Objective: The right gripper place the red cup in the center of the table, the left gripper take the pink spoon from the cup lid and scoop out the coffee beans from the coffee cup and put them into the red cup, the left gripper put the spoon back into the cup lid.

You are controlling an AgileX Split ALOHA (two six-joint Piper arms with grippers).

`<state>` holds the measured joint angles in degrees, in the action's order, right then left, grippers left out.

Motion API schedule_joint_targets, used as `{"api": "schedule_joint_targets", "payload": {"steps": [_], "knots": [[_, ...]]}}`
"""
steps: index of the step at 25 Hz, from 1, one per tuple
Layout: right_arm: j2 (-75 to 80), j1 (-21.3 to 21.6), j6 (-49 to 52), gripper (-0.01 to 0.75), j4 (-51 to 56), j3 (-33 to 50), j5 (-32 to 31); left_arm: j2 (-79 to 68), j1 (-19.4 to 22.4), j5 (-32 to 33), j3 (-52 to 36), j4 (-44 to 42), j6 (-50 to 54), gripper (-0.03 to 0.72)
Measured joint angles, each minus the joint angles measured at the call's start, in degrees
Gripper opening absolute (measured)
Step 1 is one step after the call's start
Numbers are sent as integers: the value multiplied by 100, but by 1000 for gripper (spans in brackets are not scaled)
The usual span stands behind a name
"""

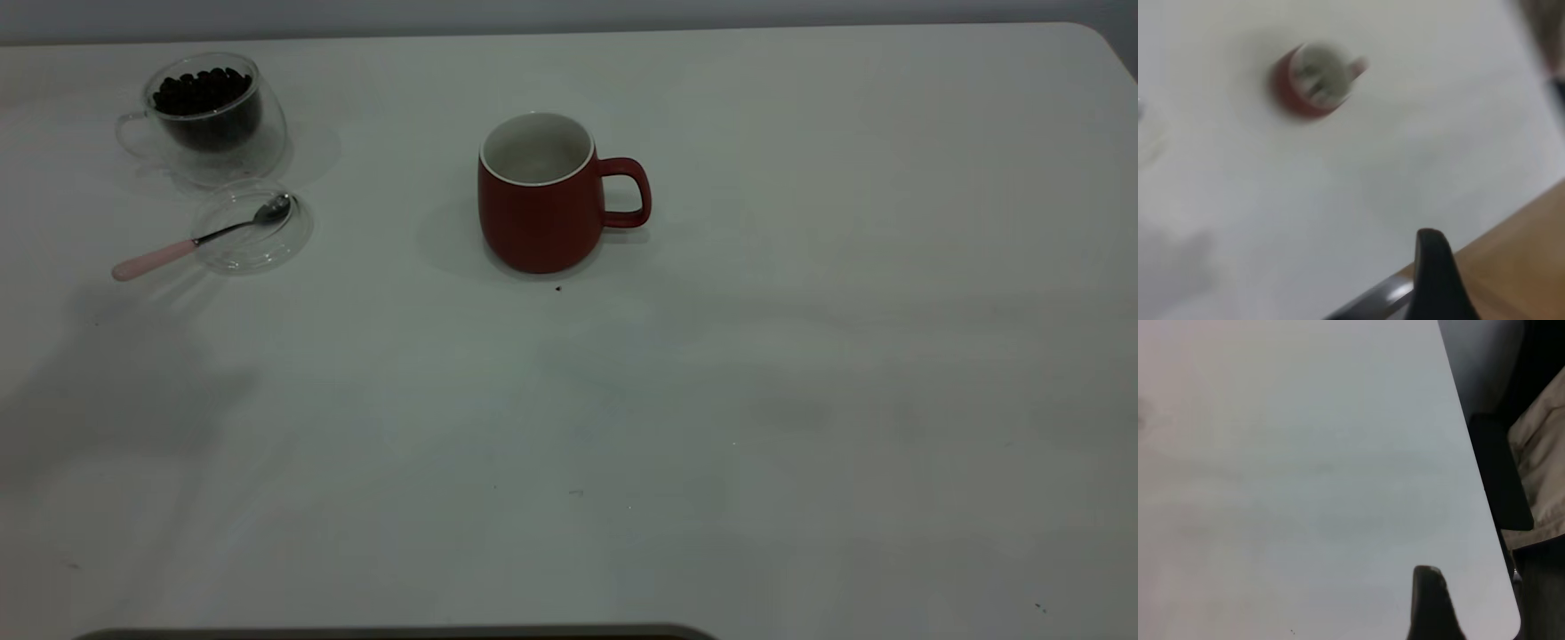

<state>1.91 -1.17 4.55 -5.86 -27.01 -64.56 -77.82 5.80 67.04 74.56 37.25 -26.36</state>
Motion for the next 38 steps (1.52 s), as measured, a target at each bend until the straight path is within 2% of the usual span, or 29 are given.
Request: {"api": "schedule_joint_targets", "payload": {"steps": [5,8,12,17,22,29,38], "knots": [[0,0,0,508,0,0,0,858,-482,0,-55,-2191,1489,521],[0,0,0,508,0,0,0,1338,-556,0,-361,-2994,2100,521],[0,0,0,508,0,0,0,2014,-560,0,-1387,-3550,2346,521],[0,0,0,508,0,0,0,2951,-560,0,-3090,-3671,2447,521],[0,0,0,508,0,0,0,4236,-563,-14,-4355,-3675,2468,521],[0,0,0,508,0,0,0,5788,-563,-234,-4556,-3670,2554,521],[0,0,0,508,0,0,0,6823,-621,-254,-4672,-3665,2556,521]]}}
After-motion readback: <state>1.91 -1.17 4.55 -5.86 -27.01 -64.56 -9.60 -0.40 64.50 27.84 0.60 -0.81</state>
